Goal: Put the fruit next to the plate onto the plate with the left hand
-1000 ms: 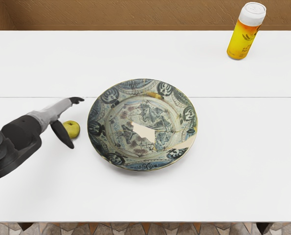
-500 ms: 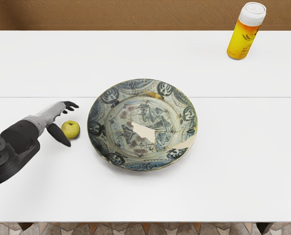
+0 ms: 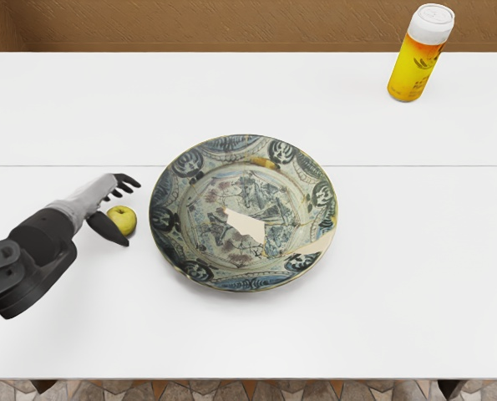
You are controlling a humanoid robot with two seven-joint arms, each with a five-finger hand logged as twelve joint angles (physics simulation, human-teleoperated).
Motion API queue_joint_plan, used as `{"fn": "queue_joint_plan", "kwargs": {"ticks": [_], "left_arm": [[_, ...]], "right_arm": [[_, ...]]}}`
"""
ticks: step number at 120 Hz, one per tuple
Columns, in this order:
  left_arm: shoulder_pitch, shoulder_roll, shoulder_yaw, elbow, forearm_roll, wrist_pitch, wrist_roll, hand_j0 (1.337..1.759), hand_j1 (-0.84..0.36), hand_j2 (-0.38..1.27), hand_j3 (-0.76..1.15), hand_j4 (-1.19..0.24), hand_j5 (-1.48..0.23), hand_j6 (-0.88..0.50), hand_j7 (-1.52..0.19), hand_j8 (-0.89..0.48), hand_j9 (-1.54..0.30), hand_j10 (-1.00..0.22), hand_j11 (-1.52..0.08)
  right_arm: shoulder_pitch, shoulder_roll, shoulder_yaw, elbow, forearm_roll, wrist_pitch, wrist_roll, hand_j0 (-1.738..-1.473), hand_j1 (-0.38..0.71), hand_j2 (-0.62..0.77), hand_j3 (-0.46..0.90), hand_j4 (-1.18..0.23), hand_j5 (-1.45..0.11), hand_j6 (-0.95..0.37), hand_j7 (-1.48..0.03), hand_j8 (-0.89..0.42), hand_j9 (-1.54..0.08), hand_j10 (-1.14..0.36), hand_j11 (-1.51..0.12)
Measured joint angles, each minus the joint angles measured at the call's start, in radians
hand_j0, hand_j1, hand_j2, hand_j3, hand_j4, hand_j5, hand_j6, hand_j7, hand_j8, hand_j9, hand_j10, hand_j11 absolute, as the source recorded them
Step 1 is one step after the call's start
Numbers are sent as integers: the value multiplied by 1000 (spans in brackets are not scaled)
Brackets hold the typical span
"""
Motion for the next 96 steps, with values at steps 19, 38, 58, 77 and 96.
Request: {"fn": "queue_joint_plan", "kwargs": {"ticks": [19,38,58,77,96], "left_arm": [[0,5,0,0,0,0,0,1658,-62,73,0,-349,-449,-350,-449,-350,-449,-349,-449],[0,1,0,-1,0,1,0,1658,-86,77,0,-368,-475,-369,-475,-369,-475,-368,-475],[0,6,0,-3,-1,1,0,1658,-105,81,0,-384,-496,-385,-496,-385,-496,-384,-496],[1,3,0,-5,-1,1,0,1658,-126,84,0,-401,-519,-402,-518,-402,-518,-401,-518],[5,3,1,-6,-1,1,0,1658,-140,87,0,-413,-534,-414,-534,-414,-534,-413,-534]], "right_arm": [[0,0,0,0,0,0,0,-1658,-349,0,0,0,0,0,0,0,0,0,0],[0,0,0,1,-1,0,0,-1658,-349,0,0,0,0,0,0,0,0,0,0],[0,0,0,3,-1,0,1,-1658,-349,0,0,0,0,0,0,0,0,0,0],[0,0,0,3,0,0,1,-1658,-349,0,0,0,0,0,0,0,0,0,0],[0,0,0,3,0,0,1,-1658,-349,0,0,0,0,0,0,0,0,0,0]]}}
